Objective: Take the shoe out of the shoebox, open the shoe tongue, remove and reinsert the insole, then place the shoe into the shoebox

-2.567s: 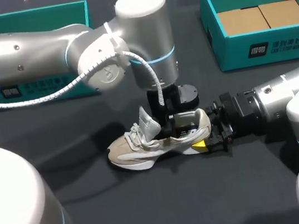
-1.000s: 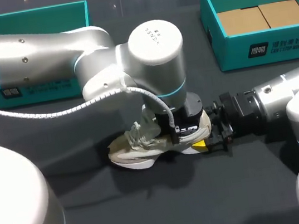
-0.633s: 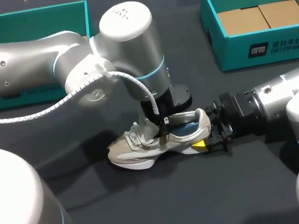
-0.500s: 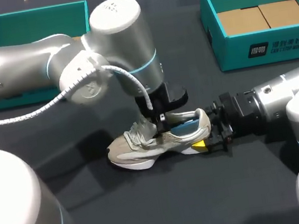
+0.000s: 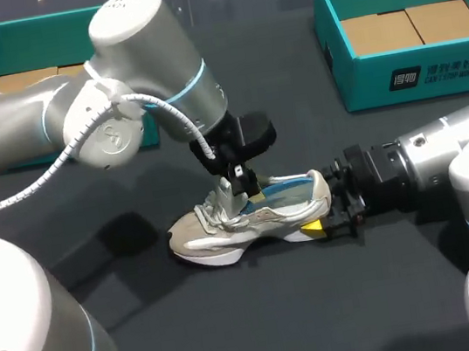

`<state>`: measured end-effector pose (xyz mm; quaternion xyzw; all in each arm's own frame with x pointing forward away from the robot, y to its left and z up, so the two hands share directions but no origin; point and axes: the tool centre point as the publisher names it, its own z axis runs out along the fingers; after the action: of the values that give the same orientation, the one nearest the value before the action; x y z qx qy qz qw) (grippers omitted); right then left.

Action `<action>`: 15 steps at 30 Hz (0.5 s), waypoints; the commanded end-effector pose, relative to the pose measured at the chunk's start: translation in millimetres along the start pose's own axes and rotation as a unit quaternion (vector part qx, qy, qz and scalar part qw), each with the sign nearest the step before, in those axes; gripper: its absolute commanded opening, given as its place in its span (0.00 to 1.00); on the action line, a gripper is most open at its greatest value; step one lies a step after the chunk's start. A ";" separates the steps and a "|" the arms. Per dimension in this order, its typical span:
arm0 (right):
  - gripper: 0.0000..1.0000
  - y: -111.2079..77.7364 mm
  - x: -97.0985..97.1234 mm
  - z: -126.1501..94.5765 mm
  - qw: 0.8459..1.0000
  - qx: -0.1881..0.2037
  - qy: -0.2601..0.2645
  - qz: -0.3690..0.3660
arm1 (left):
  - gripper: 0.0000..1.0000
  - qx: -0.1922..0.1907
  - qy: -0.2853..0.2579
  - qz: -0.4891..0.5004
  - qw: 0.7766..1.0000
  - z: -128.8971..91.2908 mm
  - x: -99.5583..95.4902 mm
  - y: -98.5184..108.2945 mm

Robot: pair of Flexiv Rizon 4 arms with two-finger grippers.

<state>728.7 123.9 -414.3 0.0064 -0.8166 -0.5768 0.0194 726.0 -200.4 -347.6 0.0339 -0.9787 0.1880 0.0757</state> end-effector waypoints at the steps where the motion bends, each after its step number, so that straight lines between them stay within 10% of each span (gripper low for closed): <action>1: 0.00 -1.1 1.4 3.4 1.000 0.002 0.000 0.001 | 0.00 0.025 -0.008 -0.003 1.000 -8.9 2.4 -2.7; 15: 0.00 -1.1 1.4 3.4 1.000 0.002 0.000 0.001 | 0.00 0.046 -0.020 -0.024 0.998 -15.6 1.5 -10.8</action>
<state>728.2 123.8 -414.2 0.0070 -0.8165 -0.5769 0.0198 727.6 -208.8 -329.2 0.0631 -0.9706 0.2251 0.0570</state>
